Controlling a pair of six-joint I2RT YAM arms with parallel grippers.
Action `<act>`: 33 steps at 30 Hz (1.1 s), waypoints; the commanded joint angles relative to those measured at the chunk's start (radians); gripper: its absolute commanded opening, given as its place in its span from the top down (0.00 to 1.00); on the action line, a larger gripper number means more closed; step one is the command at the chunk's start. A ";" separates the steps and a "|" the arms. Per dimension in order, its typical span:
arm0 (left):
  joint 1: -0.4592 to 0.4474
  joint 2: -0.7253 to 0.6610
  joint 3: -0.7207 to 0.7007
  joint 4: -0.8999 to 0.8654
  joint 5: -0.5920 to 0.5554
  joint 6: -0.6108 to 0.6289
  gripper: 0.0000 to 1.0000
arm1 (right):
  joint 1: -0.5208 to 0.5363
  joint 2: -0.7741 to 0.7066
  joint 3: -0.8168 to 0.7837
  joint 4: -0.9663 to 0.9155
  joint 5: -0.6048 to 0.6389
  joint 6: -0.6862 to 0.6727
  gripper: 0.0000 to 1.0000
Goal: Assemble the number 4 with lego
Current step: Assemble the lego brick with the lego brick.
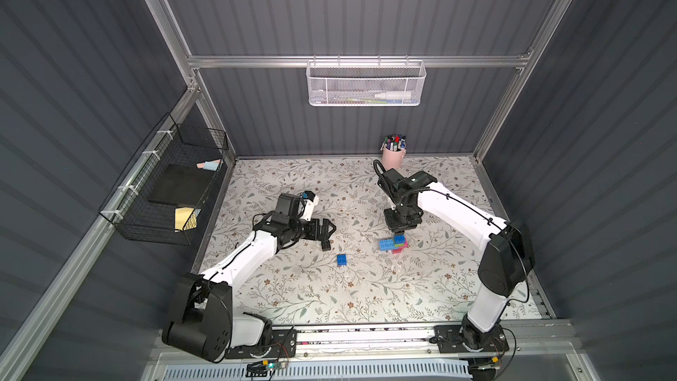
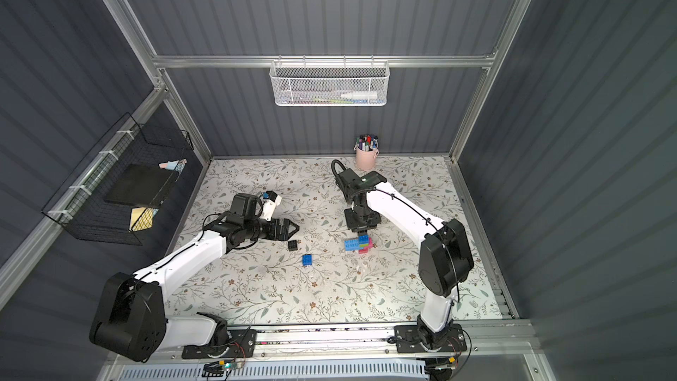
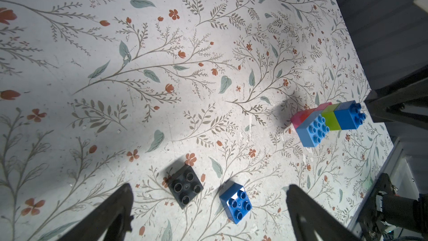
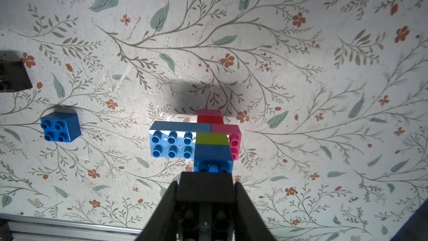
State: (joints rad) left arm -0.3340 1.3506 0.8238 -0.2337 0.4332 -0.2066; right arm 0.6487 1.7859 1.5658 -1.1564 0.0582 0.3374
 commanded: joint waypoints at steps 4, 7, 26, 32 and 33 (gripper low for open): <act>-0.005 0.012 0.019 0.010 0.018 0.005 0.01 | -0.011 -0.037 -0.044 0.025 -0.019 -0.003 0.75; -0.005 0.012 0.017 0.009 0.018 0.005 0.01 | -0.013 -0.040 -0.056 0.033 -0.023 -0.003 0.75; -0.007 0.013 0.016 0.008 0.016 0.001 0.01 | -0.025 -0.051 -0.108 0.060 -0.036 -0.003 0.75; -0.007 0.010 0.017 0.006 0.015 0.001 0.01 | -0.025 -0.050 -0.128 0.074 -0.038 -0.003 0.75; -0.007 0.010 0.016 0.006 0.015 0.001 0.01 | -0.025 -0.050 -0.131 0.076 -0.036 -0.004 0.75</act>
State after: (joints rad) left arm -0.3344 1.3533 0.8238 -0.2337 0.4393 -0.2066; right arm 0.6281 1.7493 1.4590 -1.0794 0.0246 0.3363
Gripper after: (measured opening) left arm 0.993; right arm 0.355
